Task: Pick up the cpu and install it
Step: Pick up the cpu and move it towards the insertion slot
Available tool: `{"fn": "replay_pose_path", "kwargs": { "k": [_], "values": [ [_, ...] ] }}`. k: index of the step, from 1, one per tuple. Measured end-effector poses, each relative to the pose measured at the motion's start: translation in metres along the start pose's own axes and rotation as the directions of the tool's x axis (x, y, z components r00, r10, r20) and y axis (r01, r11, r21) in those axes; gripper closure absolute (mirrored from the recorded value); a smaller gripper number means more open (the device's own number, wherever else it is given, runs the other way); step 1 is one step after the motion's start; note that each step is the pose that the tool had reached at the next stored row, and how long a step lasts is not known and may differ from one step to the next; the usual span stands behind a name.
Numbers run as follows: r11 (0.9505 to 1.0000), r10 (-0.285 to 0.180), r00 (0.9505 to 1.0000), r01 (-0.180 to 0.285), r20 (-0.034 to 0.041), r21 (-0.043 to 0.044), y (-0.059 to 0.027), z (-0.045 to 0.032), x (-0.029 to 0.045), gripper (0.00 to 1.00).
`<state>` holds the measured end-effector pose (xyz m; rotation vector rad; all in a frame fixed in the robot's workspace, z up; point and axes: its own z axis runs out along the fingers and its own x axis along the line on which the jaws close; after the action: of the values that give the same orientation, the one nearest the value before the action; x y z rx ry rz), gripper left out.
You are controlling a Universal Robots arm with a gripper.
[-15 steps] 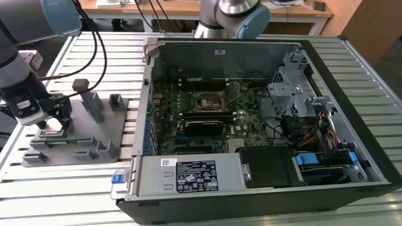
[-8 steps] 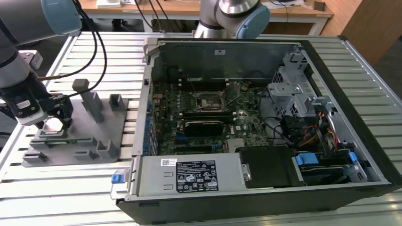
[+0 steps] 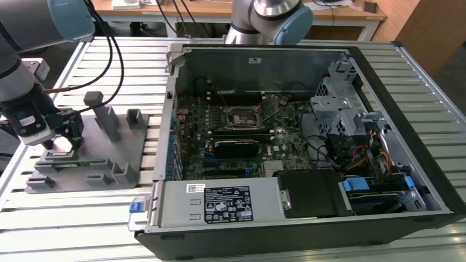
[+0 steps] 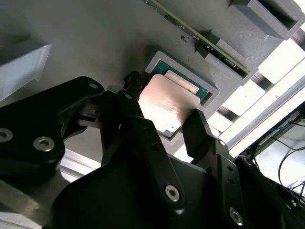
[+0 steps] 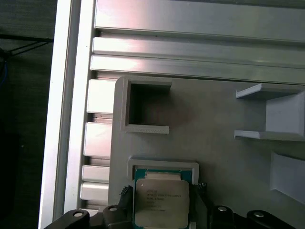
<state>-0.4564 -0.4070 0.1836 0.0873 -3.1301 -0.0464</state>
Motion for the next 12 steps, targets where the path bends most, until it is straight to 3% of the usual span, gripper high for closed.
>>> {"fn": "replay_pose_path", "kwargs": {
  "k": [2,3,12],
  "values": [
    [1.0,0.0,1.0,0.0,-0.0003,0.0001,0.0,-0.0001,0.0,0.39],
    [1.0,0.0,1.0,0.0,-0.0003,0.0001,0.0,-0.0001,0.0,0.45],
    [1.0,0.002,1.0,-0.002,0.0001,0.0,0.0001,-0.0015,0.0,0.45]
  ]
}}
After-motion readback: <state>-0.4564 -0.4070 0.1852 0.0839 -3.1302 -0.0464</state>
